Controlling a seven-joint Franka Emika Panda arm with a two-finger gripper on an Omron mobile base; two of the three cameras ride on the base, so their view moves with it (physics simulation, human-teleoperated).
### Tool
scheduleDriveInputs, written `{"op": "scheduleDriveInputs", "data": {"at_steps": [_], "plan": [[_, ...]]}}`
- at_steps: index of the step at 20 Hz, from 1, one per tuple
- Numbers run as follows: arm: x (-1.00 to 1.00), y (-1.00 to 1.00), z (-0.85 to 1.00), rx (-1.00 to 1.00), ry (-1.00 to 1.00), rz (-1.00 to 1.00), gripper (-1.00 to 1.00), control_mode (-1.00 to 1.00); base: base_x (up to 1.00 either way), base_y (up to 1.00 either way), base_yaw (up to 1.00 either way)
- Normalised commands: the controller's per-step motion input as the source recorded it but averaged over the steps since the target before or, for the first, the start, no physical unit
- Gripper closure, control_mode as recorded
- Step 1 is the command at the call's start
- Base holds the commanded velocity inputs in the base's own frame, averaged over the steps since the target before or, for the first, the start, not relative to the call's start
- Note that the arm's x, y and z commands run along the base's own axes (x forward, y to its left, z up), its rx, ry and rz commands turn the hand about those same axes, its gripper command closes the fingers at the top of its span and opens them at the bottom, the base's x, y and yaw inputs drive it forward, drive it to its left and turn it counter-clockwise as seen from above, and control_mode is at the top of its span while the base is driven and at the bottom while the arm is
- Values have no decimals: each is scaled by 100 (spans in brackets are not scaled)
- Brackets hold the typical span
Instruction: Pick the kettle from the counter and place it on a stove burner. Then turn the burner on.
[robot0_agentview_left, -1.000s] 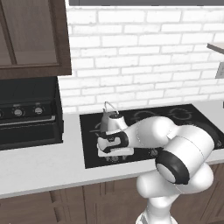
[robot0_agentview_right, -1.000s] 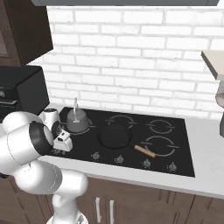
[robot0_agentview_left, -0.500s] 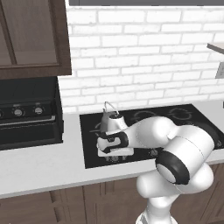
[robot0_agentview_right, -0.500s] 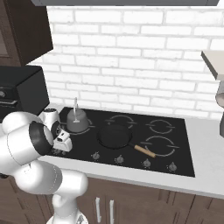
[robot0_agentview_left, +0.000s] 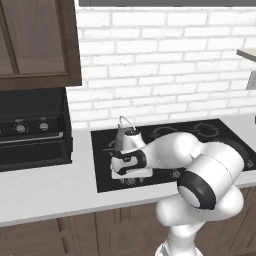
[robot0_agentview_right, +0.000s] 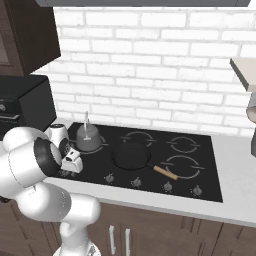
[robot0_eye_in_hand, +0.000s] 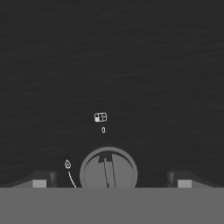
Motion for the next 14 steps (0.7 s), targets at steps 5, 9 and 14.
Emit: {"op": "scheduleDriveInputs", "data": {"at_steps": [5, 9, 14], "plan": [[0, 0, 0, 0, 0, 3, -100, -100, 0, 0, 0], [0, 0, -1, 0, 0, 2, 100, -100, 0, 0, 0], [0, 0, 0, 0, 0, 1, 100, -100, 0, 0, 0]]}}
